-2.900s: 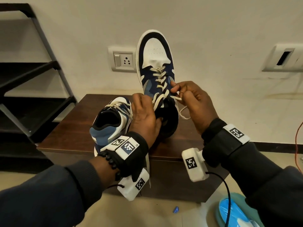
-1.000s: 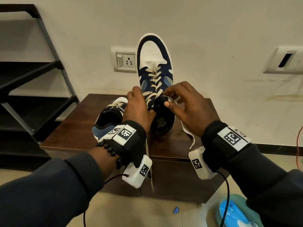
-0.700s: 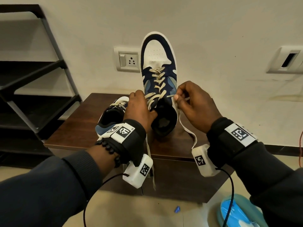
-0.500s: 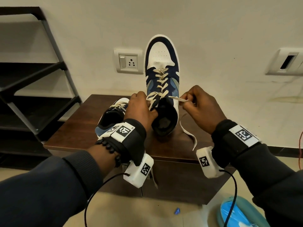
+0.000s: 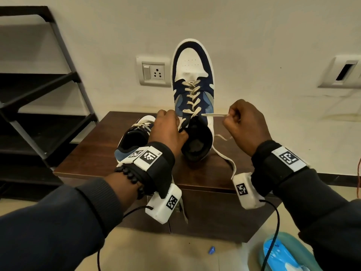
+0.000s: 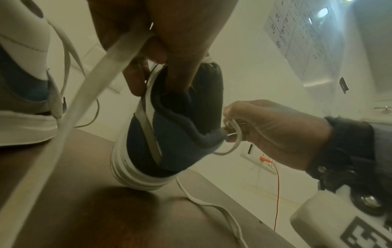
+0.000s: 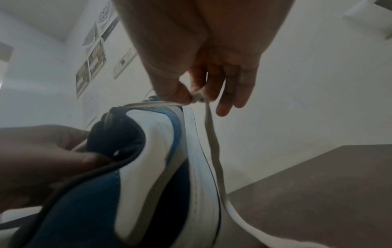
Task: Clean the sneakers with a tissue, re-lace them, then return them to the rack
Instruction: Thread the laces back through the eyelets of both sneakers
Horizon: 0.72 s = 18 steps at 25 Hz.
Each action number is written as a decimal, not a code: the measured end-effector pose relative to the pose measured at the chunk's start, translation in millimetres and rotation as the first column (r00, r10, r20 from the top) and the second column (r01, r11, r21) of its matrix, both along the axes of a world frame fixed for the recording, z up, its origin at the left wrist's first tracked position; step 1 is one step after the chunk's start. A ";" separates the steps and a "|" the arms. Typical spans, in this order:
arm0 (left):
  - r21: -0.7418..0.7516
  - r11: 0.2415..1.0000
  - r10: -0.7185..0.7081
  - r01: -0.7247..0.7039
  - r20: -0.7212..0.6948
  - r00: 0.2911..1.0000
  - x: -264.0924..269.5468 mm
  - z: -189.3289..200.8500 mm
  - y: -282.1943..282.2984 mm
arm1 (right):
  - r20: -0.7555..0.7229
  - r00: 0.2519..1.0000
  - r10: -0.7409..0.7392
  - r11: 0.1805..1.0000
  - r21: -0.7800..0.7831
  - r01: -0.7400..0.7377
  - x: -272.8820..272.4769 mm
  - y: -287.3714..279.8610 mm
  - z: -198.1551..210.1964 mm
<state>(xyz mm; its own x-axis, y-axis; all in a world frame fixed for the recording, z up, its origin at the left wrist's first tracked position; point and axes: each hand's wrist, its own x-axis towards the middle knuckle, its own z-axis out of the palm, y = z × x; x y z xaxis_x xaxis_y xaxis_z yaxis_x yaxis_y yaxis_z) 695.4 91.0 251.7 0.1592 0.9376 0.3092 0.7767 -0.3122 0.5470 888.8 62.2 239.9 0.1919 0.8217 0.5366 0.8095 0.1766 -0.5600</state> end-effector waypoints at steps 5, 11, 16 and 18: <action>0.010 1.000 0.012 -0.011 -0.050 0.999 3.5 -2.5 -3.6 | 0.025 0.969 0.246 0.964 0.098 -0.248 -26.0 -14.1 7.1; -0.012 1.000 0.006 -0.006 0.020 1.000 1.5 -6.9 -11.9 | 0.041 0.969 0.242 0.950 0.192 -0.245 -27.1 -11.5 6.7; 0.006 1.000 0.001 -0.001 0.005 1.000 3.8 -9.9 -14.4 | 0.124 0.978 0.166 0.969 0.163 -0.185 -34.0 -14.3 7.5; 0.017 1.000 0.008 -0.008 0.000 1.000 3.9 -11.0 -14.1 | 0.121 0.974 0.191 0.966 0.155 -0.209 -36.1 -15.5 6.5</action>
<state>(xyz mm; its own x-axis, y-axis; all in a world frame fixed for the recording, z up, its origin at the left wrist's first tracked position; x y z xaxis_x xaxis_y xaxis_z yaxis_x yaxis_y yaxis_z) 699.4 76.9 240.7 0.1517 0.9335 0.3250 0.7794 -0.3152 0.5415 852.7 46.6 246.5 -0.0315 0.7358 0.6764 0.8003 0.4240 -0.4240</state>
